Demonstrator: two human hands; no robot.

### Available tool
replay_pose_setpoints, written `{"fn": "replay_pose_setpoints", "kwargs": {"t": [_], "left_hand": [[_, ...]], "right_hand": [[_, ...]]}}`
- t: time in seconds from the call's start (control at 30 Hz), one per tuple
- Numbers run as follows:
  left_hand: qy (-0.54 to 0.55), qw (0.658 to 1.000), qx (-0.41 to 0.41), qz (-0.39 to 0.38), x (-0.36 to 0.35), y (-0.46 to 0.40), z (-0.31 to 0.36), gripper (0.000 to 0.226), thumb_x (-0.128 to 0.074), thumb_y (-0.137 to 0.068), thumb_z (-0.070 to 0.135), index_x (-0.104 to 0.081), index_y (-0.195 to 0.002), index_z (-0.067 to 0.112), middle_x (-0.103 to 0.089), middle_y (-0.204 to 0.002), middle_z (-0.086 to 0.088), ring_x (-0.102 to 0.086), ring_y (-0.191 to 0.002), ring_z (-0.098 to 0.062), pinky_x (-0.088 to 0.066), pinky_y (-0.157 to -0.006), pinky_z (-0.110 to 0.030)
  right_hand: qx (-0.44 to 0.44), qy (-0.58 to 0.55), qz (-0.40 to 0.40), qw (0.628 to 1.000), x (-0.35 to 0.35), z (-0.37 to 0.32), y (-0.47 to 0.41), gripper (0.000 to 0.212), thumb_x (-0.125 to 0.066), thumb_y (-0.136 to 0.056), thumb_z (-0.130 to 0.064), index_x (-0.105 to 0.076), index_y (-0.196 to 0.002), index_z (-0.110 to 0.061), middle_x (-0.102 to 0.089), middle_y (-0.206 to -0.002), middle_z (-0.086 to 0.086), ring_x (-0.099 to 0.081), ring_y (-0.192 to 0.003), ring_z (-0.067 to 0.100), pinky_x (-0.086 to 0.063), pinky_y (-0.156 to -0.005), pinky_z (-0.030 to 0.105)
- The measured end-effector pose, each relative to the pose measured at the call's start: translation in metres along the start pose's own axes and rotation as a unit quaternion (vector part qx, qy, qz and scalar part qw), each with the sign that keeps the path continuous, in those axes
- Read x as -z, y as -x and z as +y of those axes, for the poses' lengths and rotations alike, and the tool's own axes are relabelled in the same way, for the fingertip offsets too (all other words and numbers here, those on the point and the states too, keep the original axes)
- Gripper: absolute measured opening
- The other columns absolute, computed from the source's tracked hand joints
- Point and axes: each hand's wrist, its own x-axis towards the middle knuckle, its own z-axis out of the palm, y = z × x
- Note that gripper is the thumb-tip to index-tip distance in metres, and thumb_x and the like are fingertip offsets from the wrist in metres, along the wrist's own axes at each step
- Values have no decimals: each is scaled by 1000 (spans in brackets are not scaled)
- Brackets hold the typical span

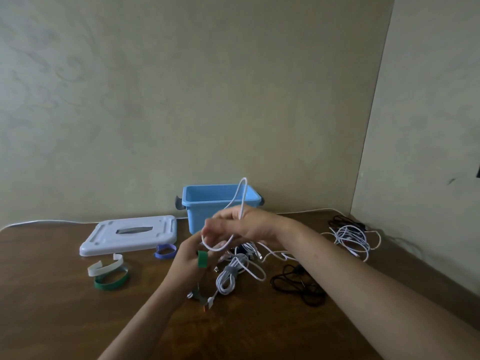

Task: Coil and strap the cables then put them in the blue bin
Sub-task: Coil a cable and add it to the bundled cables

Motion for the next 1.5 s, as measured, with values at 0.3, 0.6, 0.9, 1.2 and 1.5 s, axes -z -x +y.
{"fn": "replay_pose_setpoints", "kwargs": {"t": [0.3, 0.6, 0.9, 1.2, 1.5], "left_hand": [[25, 999, 44, 10, -5, 0, -2, 34, -50, -99, 28, -74, -85, 9, -71, -77, -10, -65, -72, -21, -51, -67, -30], [53, 995, 66, 48, 8, -6, -2, 35, -50, -100, 33, -61, -83, 4, -54, -58, -6, -39, -46, -15, -28, -46, -25], [54, 992, 80, 79, 14, -9, -8, 39, -49, -102, 32, -61, -91, -4, -55, -61, -10, -39, -44, -13, -29, -43, -25], [14, 993, 77, 83, 13, -10, -11, 37, -49, -102, 33, -62, -92, -1, -59, -62, -8, -44, -44, -11, -33, -42, -22], [15, 992, 98, 77, 8, -9, -9, 27, -55, -99, 30, -60, -98, 3, -69, -68, -6, -46, -47, -13, -36, -46, -26]], "right_hand": [[-20, -51, -55, 997, 26, 26, 33, 47, -78, -88, -14, -59, -130, -20, -69, -130, 6, -65, -121, 25, -48, -109, 44], [-173, 276, 157, 932, 47, 71, 46, 57, -91, -68, -47, -49, -101, -27, -61, -88, -5, -60, -78, 13, -51, -74, 34], [-256, 420, 128, 861, 45, 112, 36, 32, -74, -84, -55, -73, -109, -35, -58, -123, -6, -51, -124, 19, -45, -92, 33], [-17, 314, 262, 913, 71, 42, 41, 30, -51, -104, -38, -72, -89, -24, -69, -65, -8, -66, -57, 16, -50, -54, 27], [49, 70, 363, 928, 75, -11, 15, 40, -45, -108, -34, -69, -83, -15, -64, -61, -1, -65, -47, 17, -47, -46, 22]]}}
